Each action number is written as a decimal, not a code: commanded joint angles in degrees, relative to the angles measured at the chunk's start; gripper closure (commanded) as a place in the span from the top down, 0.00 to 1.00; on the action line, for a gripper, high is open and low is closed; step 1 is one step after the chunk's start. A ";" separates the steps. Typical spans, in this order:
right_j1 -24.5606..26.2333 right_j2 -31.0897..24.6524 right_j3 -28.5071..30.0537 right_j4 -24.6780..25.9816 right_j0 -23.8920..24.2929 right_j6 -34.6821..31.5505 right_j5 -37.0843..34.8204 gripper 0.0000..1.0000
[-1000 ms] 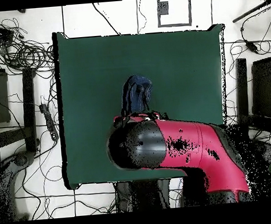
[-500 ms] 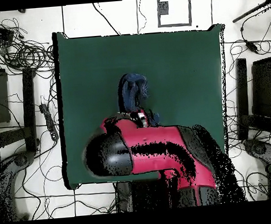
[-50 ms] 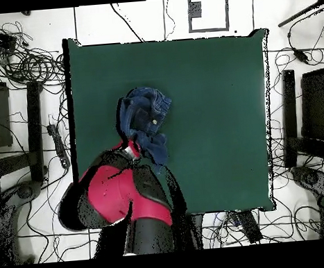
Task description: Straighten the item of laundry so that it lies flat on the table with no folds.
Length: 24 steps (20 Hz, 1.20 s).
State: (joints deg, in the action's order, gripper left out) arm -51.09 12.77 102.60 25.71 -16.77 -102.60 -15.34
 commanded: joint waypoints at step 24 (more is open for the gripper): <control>37.48 34.26 2.51 -37.10 -35.06 -30.42 19.36 0.00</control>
State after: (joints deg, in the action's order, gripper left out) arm -18.03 44.68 102.09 -2.80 -47.91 -117.98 9.70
